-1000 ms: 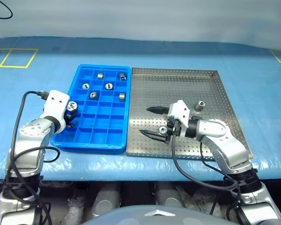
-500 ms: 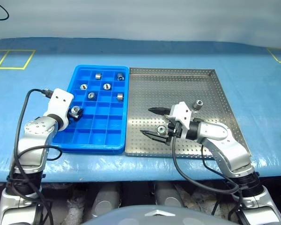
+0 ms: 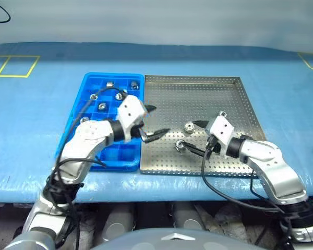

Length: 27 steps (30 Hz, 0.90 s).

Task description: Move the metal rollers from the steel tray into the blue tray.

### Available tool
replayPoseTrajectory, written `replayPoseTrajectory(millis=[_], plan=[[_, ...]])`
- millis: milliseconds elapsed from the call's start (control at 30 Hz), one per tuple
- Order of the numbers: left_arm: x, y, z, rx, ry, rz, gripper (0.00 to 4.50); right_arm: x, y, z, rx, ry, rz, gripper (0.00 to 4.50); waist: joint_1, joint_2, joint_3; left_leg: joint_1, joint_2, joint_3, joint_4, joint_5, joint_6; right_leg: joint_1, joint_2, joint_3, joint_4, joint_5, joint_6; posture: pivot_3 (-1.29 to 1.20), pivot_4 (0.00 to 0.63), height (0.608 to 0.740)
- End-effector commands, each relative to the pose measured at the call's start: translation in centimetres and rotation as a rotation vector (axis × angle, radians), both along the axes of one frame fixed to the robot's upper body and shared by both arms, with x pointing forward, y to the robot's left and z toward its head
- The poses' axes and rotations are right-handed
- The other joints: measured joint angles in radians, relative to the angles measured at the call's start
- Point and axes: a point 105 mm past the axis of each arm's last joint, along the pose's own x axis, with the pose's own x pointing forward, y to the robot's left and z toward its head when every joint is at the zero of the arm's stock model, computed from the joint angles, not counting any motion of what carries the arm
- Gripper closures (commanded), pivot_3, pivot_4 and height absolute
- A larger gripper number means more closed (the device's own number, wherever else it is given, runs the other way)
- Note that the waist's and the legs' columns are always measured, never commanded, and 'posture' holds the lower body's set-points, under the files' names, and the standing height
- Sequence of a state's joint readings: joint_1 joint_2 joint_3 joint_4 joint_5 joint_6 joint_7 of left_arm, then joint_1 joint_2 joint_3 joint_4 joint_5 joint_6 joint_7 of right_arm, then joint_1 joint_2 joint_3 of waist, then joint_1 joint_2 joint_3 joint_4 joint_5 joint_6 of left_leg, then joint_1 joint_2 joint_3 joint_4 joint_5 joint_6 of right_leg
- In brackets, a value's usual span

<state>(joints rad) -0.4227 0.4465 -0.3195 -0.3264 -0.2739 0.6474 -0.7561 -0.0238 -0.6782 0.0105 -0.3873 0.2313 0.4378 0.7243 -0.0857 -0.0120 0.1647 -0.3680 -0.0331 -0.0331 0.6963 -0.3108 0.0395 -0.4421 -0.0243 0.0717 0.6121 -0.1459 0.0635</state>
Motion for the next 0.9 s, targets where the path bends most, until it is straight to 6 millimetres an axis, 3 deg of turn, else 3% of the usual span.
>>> replayPoseTrajectory(millis=[33,233,567,667,833,900], plan=[[0.2,-1.0,-1.2,0.086,-0.004,-0.075,0.16,-0.5,-1.3,1.9,-0.032,-0.076,-0.070,0.00,-0.024,0.000,0.000,0.000,0.000,0.001,0.000,0.000,0.000,0.000,0.000,0.000,0.000,0.000,0.000,-0.29,0.150,0.740],[1.0,-1.3,-3.3,0.179,0.021,-0.087,0.16,-1.7,-1.7,2.0,-0.028,-0.072,-0.118,0.00,-0.095,0.000,0.000,0.002,0.001,0.002,0.000,0.000,0.001,0.002,0.002,0.003,0.000,-0.002,0.007,-0.34,0.150,0.740],[1.9,-1.6,-6.4,0.256,0.097,-0.059,0.16,-1.9,-0.8,2.2,-0.003,-0.076,-0.114,0.00,-0.175,0.000,0.000,0.007,0.001,0.007,0.000,0.000,0.003,0.005,0.002,0.010,-0.001,-0.001,0.011,-0.35,0.150,0.740],[2.1,-1.4,-6.9,0.268,0.107,-0.043,0.78,-1.8,-0.7,2.3,-0.001,-0.081,-0.112,0.00,-0.189,0.000,0.000,0.007,0.001,0.008,0.000,0.000,0.004,0.005,0.002,0.011,-0.001,-0.001,0.012,-0.34,0.150,0.740],[2.1,-0.7,-7.1,0.281,0.111,-0.022,2.43,-1.6,-0.5,2.4,-0.001,-0.085,-0.108,0.00,-0.201,0.000,0.000,0.007,0.001,0.009,0.000,0.000,0.004,0.005,0.002,0.011,-0.001,-0.001,0.012,-0.34,0.150,0.740],[2.0,-0.5,-7.2,0.285,0.110,-0.018,2.43,-1.5,-0.4,2.4,0.000,-0.087,-0.102,0.00,-0.202,0.000,0.000,0.007,0.001,0.009,0.000,0.000,0.004,0.005,0.002,0.012,-0.001,-0.001,0.013,-0.33,0.150,0.740]])
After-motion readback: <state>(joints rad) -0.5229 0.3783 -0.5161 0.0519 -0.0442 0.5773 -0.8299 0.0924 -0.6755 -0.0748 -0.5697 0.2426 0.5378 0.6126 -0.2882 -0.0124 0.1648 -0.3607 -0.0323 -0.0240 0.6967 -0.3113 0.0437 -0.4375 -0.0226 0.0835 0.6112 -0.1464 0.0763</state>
